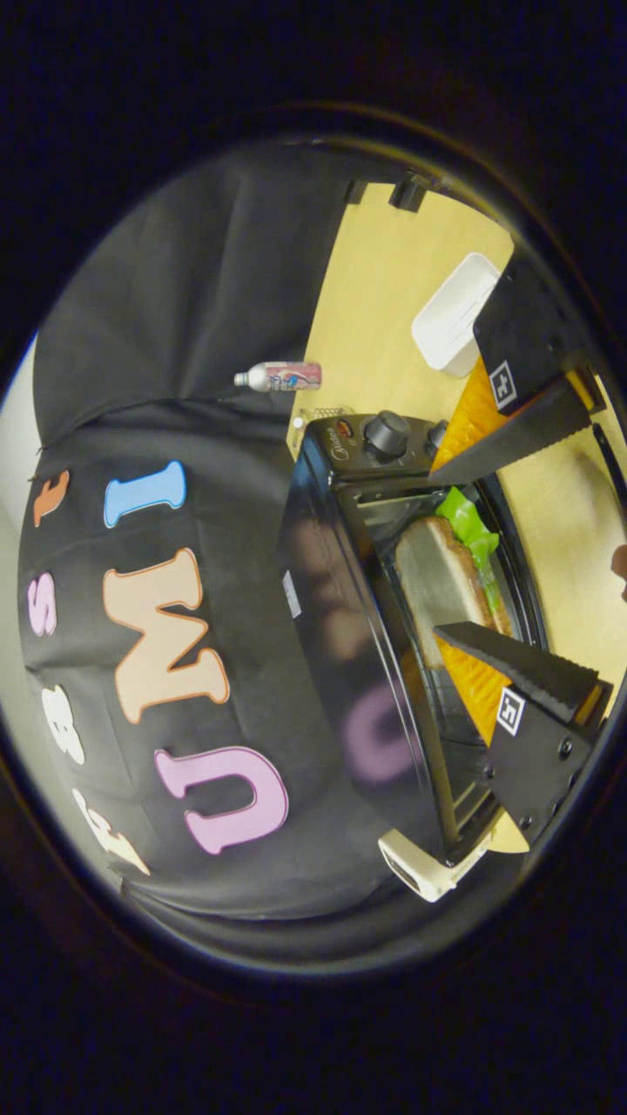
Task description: Open the toaster oven, put the food inside, and close the toaster oven door.
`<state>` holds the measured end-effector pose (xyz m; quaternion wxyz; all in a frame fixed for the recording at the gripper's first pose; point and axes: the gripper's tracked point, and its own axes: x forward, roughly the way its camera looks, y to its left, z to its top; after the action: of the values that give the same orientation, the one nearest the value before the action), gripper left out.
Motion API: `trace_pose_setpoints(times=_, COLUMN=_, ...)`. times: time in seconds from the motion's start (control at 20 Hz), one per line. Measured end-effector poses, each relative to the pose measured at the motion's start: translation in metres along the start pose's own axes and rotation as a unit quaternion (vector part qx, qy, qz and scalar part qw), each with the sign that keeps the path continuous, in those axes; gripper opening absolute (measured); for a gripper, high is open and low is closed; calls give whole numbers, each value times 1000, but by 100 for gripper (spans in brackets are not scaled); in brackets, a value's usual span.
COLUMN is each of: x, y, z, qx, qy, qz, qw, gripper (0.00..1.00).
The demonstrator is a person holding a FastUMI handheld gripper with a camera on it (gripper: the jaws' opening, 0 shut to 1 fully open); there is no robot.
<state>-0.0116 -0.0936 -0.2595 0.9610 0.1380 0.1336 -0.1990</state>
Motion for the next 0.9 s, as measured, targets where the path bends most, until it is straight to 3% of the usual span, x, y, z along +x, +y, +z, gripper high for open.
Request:
trace_pose_setpoints(times=0.4, x=-92, y=14, z=-2, qx=-44, qy=2, qz=55, qw=998, gripper=99)
trace_pose_setpoints(times=0.7, x=-149, y=-3, z=-50, qx=-107, qy=54, qz=66, qw=991, gripper=99)
trace_pose_setpoints(times=0.9, x=-162, y=-24, z=-83, qx=-147, qy=83, qz=54, qw=984, gripper=99)
